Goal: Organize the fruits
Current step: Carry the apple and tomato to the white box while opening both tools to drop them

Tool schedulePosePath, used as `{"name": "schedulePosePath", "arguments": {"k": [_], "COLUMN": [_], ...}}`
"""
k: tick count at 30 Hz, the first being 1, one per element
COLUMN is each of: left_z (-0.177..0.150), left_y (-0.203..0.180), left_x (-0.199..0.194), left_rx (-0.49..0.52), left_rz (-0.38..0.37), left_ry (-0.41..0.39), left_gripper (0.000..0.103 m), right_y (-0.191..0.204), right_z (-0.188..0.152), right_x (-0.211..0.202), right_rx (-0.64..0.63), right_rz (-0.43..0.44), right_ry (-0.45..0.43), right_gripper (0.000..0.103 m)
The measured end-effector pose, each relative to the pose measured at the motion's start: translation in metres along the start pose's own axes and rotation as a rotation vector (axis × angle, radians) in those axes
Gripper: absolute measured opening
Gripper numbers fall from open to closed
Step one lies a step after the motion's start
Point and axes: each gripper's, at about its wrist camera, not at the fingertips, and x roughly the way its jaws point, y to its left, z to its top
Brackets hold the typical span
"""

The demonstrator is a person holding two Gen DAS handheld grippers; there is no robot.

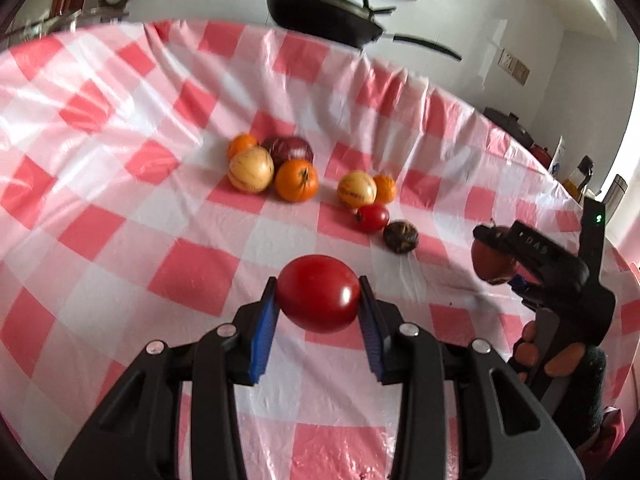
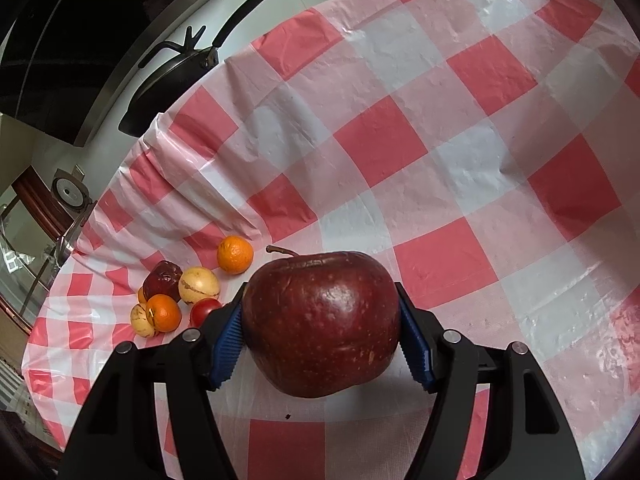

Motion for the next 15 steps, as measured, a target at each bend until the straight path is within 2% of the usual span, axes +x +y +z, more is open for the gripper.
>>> {"name": "schedulePosePath", "arguments": {"k": [5,11,15], "left_z": [-0.007,-0.02,-0.038], "left_y": [0.004,0.028,0.048], "left_x": [-0.028,-0.066,-0.101], "left_rx": [-0.026,-0.105,-0.122], "left_rz": [-0.029,-0.024,0.009], "left_ry": [-0.048,-0.098,-0.132], "left_gripper": [0.039,0.039,0.039], "right_y": [0.005,0.021,0.044], "right_z": [-0.01,-0.049,-0.083], "right_x": [-0.012,-0.035,-0.057], "right_rx": [0.0,0.024,-0.02], "right_rz": [-0.033,0.019,0.057], "right_ry": [-0.004,0.086,0.126], "right_gripper": [0.067,0.067,0.067]}}
